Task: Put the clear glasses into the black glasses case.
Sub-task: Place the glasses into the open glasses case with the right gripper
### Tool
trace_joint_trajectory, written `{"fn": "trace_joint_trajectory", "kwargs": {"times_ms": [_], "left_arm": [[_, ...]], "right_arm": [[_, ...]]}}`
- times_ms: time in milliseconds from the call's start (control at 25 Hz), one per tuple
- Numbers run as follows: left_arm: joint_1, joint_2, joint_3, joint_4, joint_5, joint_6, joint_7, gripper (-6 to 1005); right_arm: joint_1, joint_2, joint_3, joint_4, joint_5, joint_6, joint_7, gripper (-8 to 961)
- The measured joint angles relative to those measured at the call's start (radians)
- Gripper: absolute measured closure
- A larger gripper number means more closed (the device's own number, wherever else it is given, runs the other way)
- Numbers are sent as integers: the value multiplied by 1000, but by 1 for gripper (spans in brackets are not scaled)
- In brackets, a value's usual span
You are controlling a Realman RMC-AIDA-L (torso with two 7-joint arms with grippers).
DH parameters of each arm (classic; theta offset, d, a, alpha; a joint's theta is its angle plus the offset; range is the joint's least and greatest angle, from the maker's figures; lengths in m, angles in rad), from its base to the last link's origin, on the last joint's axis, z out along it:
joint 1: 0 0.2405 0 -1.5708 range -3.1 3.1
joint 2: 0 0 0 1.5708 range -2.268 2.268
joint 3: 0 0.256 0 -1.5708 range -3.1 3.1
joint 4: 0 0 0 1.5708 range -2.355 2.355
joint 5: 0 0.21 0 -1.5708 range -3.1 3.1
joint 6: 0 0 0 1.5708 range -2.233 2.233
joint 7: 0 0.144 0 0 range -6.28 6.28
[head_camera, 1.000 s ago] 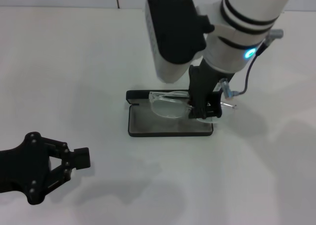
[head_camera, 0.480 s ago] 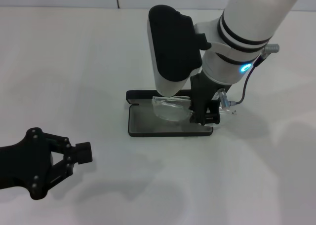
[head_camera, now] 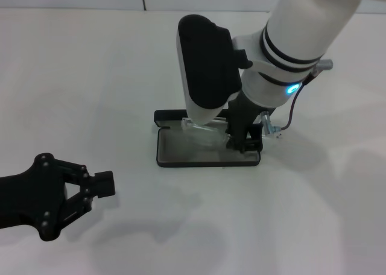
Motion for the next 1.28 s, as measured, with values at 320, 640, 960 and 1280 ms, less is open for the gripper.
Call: {"fn": "trace_joint_trajectory", "kwargs": {"times_ms": [320, 640, 960, 1280], "left_arm": [[-2, -2, 0, 0, 4, -6, 0, 947], [-11, -5, -3, -3, 8, -12, 1, 947], [-21, -7, -3, -3, 8, -12, 1, 947], [-26, -7, -3, -3, 8, -13, 1, 947]], "right_arm": [[-19, 0, -11, -4, 3, 38, -4, 796], [-18, 0, -46, -3, 3, 73, -7, 794], [-16, 0, -50, -9, 4, 79, -10, 792], [-13, 0, -59, -12, 9, 81, -11, 790]]}}
